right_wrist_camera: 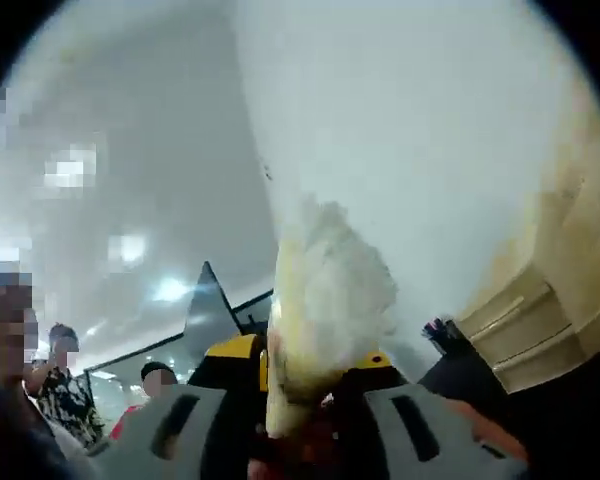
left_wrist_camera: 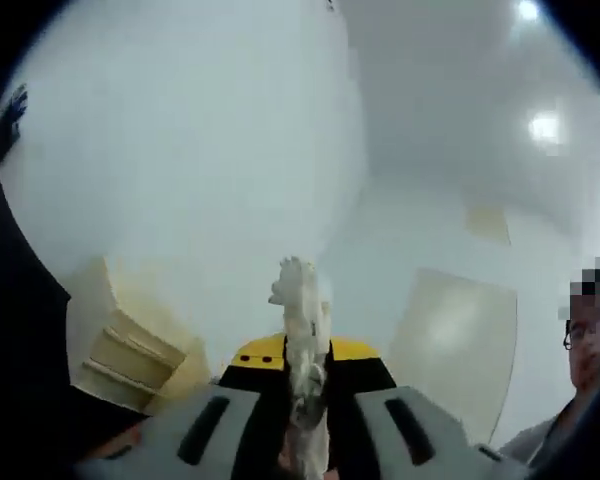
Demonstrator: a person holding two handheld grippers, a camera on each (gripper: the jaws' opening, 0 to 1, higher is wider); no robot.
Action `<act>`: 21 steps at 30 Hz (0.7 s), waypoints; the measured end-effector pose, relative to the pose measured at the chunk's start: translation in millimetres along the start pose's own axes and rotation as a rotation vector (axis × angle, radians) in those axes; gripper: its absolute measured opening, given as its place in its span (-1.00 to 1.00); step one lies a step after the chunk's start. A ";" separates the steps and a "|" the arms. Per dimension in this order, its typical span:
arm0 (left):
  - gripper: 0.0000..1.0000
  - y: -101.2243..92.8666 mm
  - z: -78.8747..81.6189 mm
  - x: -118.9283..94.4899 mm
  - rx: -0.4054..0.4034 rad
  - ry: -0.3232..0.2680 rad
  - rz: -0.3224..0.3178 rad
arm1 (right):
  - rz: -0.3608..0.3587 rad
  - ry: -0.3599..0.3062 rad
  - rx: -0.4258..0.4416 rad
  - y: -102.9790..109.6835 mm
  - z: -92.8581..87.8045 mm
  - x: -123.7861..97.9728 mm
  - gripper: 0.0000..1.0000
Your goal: Open the drawer, pick up the cosmetic bottles from the table one by one, place them into the drawer, release the gripper, close the drawer, and move the gripper away
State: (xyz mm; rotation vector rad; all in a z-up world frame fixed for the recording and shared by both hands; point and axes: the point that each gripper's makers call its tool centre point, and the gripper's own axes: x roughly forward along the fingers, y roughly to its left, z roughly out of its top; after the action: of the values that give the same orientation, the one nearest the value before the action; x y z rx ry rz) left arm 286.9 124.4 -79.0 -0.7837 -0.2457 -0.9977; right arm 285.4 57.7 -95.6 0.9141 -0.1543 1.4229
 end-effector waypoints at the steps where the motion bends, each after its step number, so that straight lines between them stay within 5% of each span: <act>1: -0.81 -6.7 4.1 5.4 0.018 0.019 -0.003 | 0.006 0.023 -0.036 5.3 -0.6 -1.1 -0.41; 5: -0.82 -32.5 13.3 30.3 0.097 0.118 0.004 | 0.019 0.061 -0.106 18.6 2.8 -7.3 -0.31; 8: -0.83 -44.8 5.6 46.2 0.145 0.194 0.014 | 0.015 0.068 -0.132 19.1 7.5 -14.5 -0.31; 21: -0.84 -39.8 -22.3 106.3 0.175 0.432 0.067 | -0.052 0.118 -0.108 -13.1 13.1 -67.2 -0.29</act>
State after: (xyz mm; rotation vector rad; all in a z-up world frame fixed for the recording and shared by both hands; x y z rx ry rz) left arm 308.1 27.0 -20.2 -0.4008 0.0662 -1.0407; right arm 289.0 -1.0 -133.0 0.7386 -0.1171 1.4023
